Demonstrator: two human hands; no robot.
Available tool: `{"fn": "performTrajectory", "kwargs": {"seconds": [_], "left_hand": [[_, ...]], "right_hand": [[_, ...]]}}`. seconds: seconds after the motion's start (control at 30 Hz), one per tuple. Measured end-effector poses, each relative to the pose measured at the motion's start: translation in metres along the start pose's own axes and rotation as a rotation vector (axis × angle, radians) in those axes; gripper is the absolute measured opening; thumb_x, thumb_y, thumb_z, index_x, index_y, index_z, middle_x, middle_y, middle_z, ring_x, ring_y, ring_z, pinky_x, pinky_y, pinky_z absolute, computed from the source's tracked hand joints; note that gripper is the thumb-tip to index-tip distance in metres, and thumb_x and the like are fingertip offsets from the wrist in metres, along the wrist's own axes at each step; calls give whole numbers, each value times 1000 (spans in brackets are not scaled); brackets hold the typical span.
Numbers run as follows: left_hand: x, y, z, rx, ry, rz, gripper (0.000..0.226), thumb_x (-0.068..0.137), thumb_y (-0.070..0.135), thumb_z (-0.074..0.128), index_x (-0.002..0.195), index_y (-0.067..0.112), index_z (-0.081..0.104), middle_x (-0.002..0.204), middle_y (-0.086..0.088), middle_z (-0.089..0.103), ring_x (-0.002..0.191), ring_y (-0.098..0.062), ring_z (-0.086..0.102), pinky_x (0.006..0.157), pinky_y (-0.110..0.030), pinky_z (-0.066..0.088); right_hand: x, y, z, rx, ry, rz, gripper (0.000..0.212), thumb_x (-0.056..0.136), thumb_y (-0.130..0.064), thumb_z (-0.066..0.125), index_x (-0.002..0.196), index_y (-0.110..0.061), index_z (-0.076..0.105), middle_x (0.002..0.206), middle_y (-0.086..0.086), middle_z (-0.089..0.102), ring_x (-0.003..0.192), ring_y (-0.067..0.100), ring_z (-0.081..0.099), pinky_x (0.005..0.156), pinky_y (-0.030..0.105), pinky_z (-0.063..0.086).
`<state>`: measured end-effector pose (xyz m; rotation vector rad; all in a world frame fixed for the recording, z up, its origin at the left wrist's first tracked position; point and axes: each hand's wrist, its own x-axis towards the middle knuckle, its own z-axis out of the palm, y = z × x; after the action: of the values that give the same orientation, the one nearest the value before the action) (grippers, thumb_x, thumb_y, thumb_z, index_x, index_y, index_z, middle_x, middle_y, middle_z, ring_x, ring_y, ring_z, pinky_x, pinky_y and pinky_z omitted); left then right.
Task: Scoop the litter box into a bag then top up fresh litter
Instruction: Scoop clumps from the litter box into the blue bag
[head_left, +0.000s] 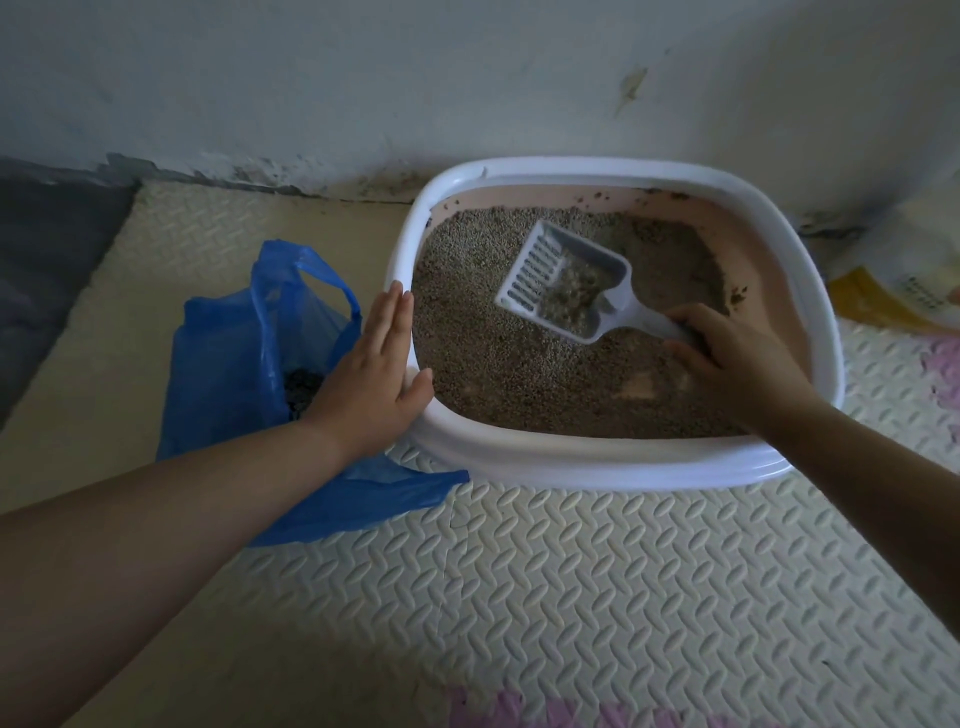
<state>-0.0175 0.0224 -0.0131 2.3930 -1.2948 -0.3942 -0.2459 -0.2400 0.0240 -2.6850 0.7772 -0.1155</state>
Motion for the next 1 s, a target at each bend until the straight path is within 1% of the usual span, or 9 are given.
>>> {"fn": "performTrajectory", "kwargs": {"seconds": [0.27,0.43,0.57,0.63,0.7,0.77,0.8,0.9,1.0], "left_hand": [[0,-1,1,8,2,2,75,97,33,41,152,17,-8,158,9,-21,146,-10,-8,115,-33,18],[1,-1,-3,39,-49,4,77,98,38,39,151,15,-12,157,6,-25,143,-5,-16,114,-26,7],[-7,1,-14,57,-94,40,75,98,43,36,151,17,-11,157,7,-24,144,-5,-11,112,-23,4],[-17,-2,-26,133,-92,113,72,99,45,35,152,17,-5,160,4,-13,145,-8,-2,111,-21,5],[-26,-8,-41,302,-31,248,67,96,48,31,152,14,13,159,-3,15,143,-14,20,110,-24,12],[-33,-16,-59,447,0,374,61,91,44,33,143,13,39,144,-5,44,131,-20,41,109,-25,21],[-35,-19,-66,486,-1,419,55,90,41,36,135,13,48,135,-5,52,124,-20,46,109,-26,24],[-42,-32,-87,565,20,499,42,89,36,41,115,12,63,115,-4,62,111,-23,55,105,-34,29],[-50,-46,-103,633,-10,559,39,90,36,43,107,12,68,107,-3,66,109,-24,57,106,-37,31]], "right_hand": [[-4,-3,-2,19,-4,-15,27,92,-26,54,117,-17,51,85,-4,59,70,19,58,64,38,49],[-2,-7,-3,44,-43,-29,22,91,-24,57,110,-16,52,74,-9,54,62,4,50,53,22,36],[-2,-9,-3,72,-61,-17,18,92,-26,56,107,-18,53,71,-17,51,61,-1,48,51,19,30],[-4,-12,-1,64,-87,-49,19,91,-25,58,108,-17,54,70,-19,50,61,-2,47,52,17,30],[-5,-17,0,71,-94,-75,20,90,-25,60,107,-17,55,70,-17,50,61,-2,48,53,15,31],[-6,-24,0,111,-82,-89,16,89,-23,61,103,-19,55,72,-15,52,62,-2,50,52,13,34],[-6,-28,0,141,-75,-104,14,88,-20,62,101,-20,56,74,-15,52,64,-5,51,55,12,37],[-3,-43,0,237,-52,-169,17,85,-12,65,100,-17,59,82,-16,49,75,-13,51,64,2,37],[5,-62,-1,269,-51,-263,21,84,-15,65,104,-18,61,88,-17,50,82,-3,52,65,8,39]]}}
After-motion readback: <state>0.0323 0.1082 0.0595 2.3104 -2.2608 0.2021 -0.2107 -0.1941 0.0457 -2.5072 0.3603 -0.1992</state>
